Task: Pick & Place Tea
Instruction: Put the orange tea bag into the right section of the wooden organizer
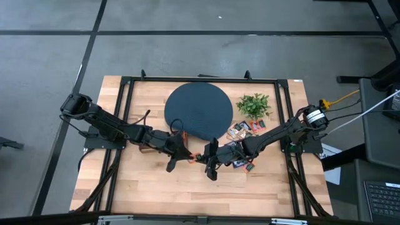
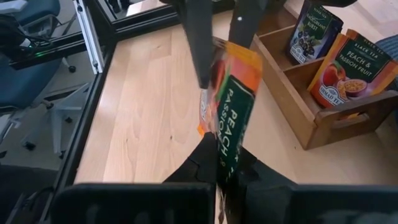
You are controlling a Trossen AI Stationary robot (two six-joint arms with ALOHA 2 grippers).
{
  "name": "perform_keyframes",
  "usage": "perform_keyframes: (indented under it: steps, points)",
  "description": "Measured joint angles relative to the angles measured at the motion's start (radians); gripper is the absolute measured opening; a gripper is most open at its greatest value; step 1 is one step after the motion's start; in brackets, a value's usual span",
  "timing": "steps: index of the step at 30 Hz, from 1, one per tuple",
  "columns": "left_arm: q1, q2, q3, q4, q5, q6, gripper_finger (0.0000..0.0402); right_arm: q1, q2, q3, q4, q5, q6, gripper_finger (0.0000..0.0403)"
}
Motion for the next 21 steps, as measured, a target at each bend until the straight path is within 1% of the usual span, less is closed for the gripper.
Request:
perform_keyframes:
  steps: [3,8,10,12,15,19,21]
  points:
    - [0.001,0.0,0.0,-0.003,0.0,0.014,0.0008,0.001,0.0,0.0,0.0,0.0,-0.002,0.0009]
    - [0.0,0.0,0.0,-0.004,-0.011,0.018,0.0003,0.0,-0.001,0.0,-0.009,0.0,0.004,0.0011]
    - [0.0,-0.001,-0.005,0.001,-0.027,0.018,0.0002,0.0,-0.001,0.0,-0.017,0.001,0.011,0.0018]
    - [0.0,-0.008,-0.028,0.034,-0.063,0.017,0.0002,-0.001,-0.001,0.001,-0.03,0.003,0.03,0.0032]
    - [0.0,-0.033,-0.082,0.127,-0.105,0.018,0.0002,0.003,-0.001,0.0,-0.053,0.001,0.047,0.0066]
    - [0.0,-0.049,-0.186,0.374,-0.113,0.018,0.0002,0.007,-0.001,0.0,-0.054,0.006,0.053,0.0113]
    - [0.0,-0.052,-0.232,0.492,-0.137,0.021,0.0002,0.007,-0.001,0.0,-0.027,0.022,0.047,0.0132]
